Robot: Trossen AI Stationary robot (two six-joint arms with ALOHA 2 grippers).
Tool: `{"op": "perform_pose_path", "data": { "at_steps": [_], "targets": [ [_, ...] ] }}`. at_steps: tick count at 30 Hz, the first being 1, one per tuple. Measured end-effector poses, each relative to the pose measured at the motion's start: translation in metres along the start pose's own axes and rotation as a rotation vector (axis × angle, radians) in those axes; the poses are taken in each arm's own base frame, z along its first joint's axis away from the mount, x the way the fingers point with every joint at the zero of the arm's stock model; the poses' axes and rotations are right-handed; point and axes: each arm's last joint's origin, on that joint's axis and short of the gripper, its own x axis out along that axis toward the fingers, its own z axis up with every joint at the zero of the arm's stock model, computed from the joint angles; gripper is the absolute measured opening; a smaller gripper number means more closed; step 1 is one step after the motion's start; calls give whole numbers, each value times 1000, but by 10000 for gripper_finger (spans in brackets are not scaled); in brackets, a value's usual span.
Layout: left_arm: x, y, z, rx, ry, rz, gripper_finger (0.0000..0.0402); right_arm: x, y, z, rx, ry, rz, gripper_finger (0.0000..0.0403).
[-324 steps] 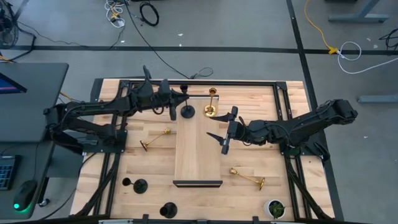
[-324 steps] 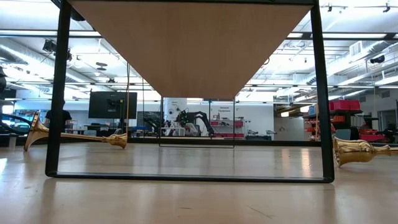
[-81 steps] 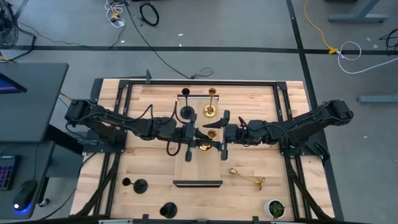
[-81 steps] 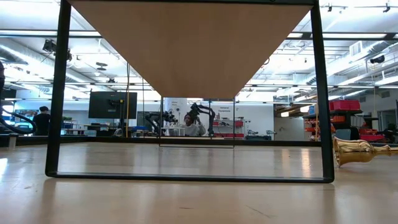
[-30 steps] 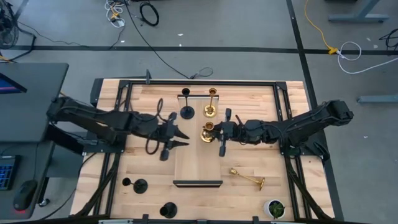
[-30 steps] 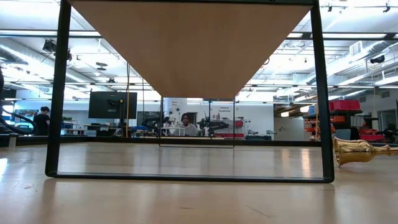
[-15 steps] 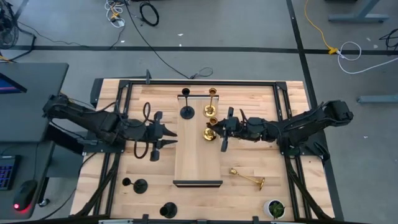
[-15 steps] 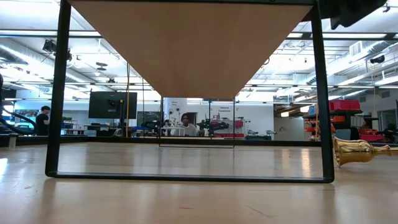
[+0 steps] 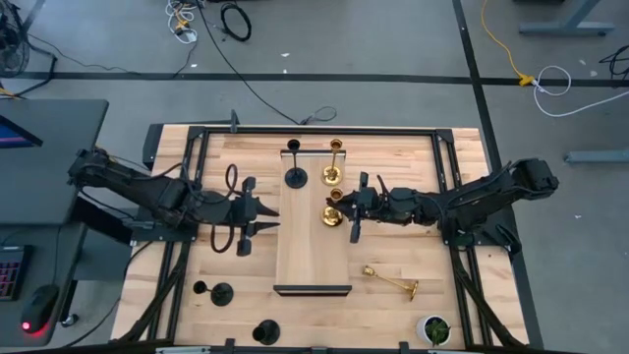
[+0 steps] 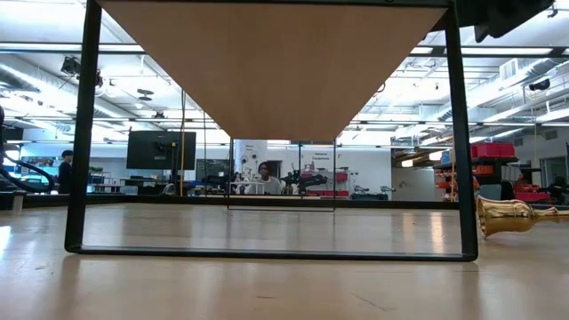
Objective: Pick & Place candle stick holders
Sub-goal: Put the left gold candle holder on the shelf aligned with the other gold candle holder
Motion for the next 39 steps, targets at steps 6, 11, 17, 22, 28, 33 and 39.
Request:
{"op": "perform_pose_path", "data": {
  "at_steps": [6, 11, 17, 22, 28, 33, 39],
  "targets": [
    [0, 0, 0, 0, 0, 1, 96, 0, 1, -1, -3, 11, 23, 35],
    [0, 0, 0, 0, 1, 1, 96, 0, 1, -1, -3, 9, 25, 50],
    [0, 0, 0, 0, 1, 1, 96, 0, 1, 1, 2, -8, 26, 58],
    [0, 0, 0, 0, 1, 1, 96, 0, 1, 3, 9, -28, 38, 70],
    [0, 0, 0, 0, 1, 1, 96, 0, 2, 4, 11, -35, 72, 91],
    [0, 0, 0, 0, 1, 1, 96, 0, 2, 3, 8, -29, 76, 103],
    [0, 0, 0, 0, 1, 0, 96, 0, 2, 3, 3, -30, 76, 117]
  ]
}}
